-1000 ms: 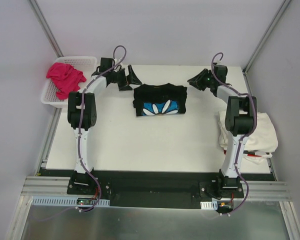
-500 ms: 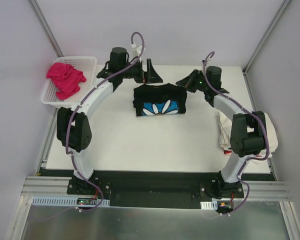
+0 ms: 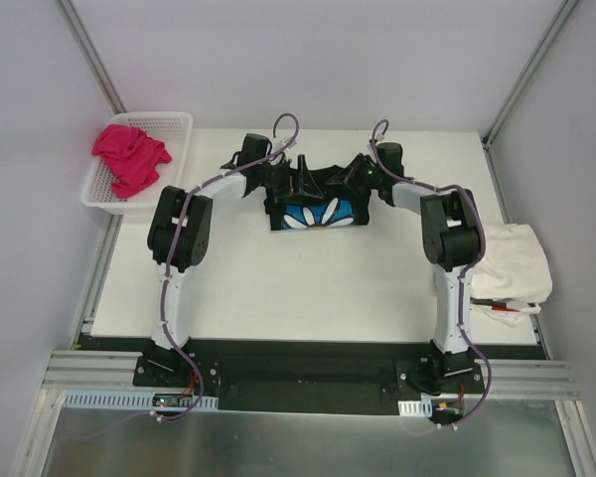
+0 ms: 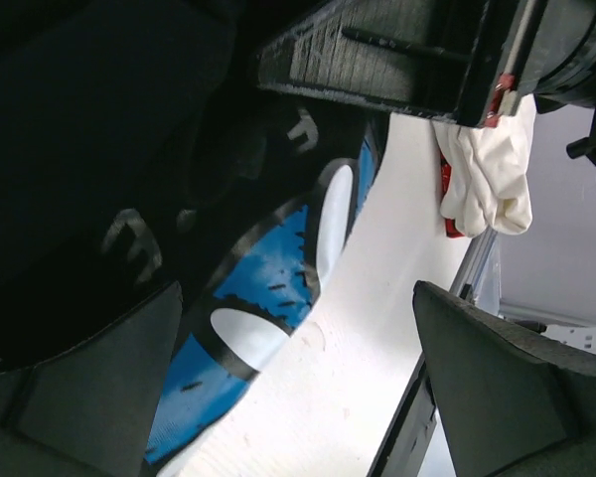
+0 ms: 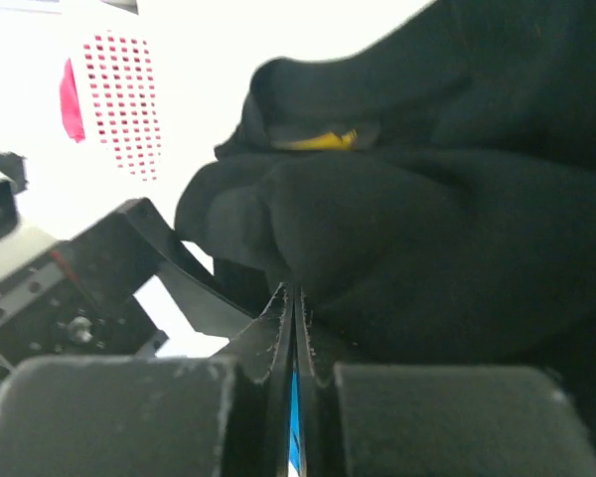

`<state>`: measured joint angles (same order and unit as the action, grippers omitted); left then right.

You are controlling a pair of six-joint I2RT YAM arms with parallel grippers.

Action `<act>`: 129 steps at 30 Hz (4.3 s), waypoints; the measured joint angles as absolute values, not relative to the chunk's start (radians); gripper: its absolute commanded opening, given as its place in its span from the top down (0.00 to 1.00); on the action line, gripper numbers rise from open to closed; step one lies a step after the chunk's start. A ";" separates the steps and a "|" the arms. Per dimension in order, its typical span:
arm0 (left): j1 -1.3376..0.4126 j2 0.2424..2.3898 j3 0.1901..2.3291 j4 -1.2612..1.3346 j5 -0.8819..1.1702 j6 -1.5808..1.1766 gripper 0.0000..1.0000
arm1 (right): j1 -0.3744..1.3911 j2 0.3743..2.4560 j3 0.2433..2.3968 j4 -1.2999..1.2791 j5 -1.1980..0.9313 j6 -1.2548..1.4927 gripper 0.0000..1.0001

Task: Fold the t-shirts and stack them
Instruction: Smooth out wrinkles on the folded tshirt, then put the neatly folded tshirt into the corner of the board with both arms

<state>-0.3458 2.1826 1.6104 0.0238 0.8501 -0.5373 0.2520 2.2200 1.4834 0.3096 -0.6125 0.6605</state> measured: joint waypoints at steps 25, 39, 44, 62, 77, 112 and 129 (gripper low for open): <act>-0.220 2.418 1.877 0.072 0.939 -0.587 0.01 | 0.184 2.351 1.776 0.257 -0.649 0.718 1.00; -0.220 2.420 1.864 0.099 0.940 -0.587 0.01 | 0.358 2.226 1.598 0.369 -0.736 0.798 0.99; -0.200 2.420 1.849 0.101 0.931 -0.579 0.01 | 0.320 2.317 1.609 0.417 -0.764 0.858 0.99; -0.155 2.419 1.842 0.117 0.941 -0.579 0.01 | 0.134 2.416 1.639 0.392 -0.642 0.857 0.99; -0.149 2.168 1.794 0.178 0.906 -0.671 0.01 | 0.229 2.145 1.570 0.363 -0.632 0.810 0.99; -0.286 2.304 1.276 1.098 0.871 -1.287 0.01 | 0.191 2.257 1.320 0.624 -0.719 1.036 0.67; -0.434 1.833 1.579 0.223 0.950 -0.477 0.01 | 0.026 1.347 1.090 -0.096 -0.345 0.346 0.52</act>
<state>-0.4343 1.8332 1.5791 0.2226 0.9501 -0.4770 0.0257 1.3468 1.0904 -0.0963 -0.3450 0.3462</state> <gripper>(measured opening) 0.991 0.465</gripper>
